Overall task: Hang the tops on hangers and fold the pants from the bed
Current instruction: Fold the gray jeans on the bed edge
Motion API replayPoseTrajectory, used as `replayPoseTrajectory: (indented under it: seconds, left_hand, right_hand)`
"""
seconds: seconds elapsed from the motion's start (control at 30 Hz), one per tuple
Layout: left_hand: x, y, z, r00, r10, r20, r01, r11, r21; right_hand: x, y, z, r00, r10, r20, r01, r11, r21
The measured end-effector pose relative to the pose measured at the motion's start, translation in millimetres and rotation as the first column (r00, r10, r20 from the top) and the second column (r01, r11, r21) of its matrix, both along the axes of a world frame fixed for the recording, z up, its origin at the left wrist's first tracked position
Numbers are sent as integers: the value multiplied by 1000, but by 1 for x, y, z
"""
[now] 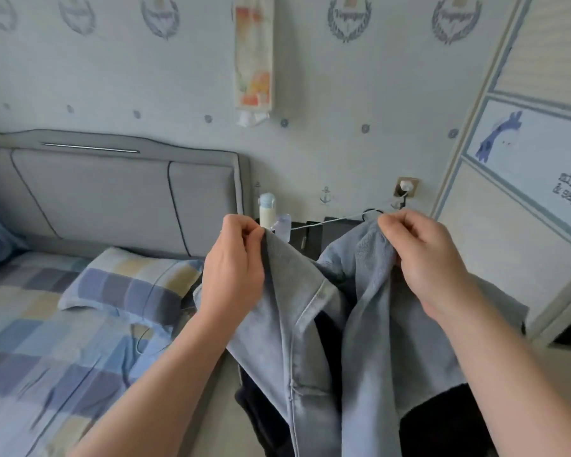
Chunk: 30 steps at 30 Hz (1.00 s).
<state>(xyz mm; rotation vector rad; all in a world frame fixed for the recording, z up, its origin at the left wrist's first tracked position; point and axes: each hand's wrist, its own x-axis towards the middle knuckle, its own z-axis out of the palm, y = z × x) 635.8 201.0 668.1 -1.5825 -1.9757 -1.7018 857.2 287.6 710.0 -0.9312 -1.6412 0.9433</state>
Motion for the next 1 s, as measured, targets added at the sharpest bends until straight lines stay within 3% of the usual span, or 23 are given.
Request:
replayPoseTrajectory:
  seconds: [0.2,0.33,0.53,0.77,0.9,1.0]
  left_hand:
    - [-71,-64,73,984,177,-24,-167,958,234]
    - [-136,-120,106,959,282,8,-272,916,295]
    - [-239,-225,119,890,423,172,-455,847,275]
    - [-347,-329,78,800,519,302,-577,803,146]
    - [-390,-383,36,716,541,442,-617,786,38]
    - [-413,-420,8,669,541,511,-611,791,-38]
  right_hand:
    - [-103,-39,66,960,244,-139,-237,969,67]
    - [-183,-80,93,892,400,-213,-385,917,109]
    - [-317,-153,76,789,561,-252,-579,815,0]
    - [-462,-245,-4,713,655,-250,-697,701,-153]
    - [-500,-306,-69,571,808,-143,-804,517,-293]
    - [-516,-352,-120,345,926,-151,-849,240,-471]
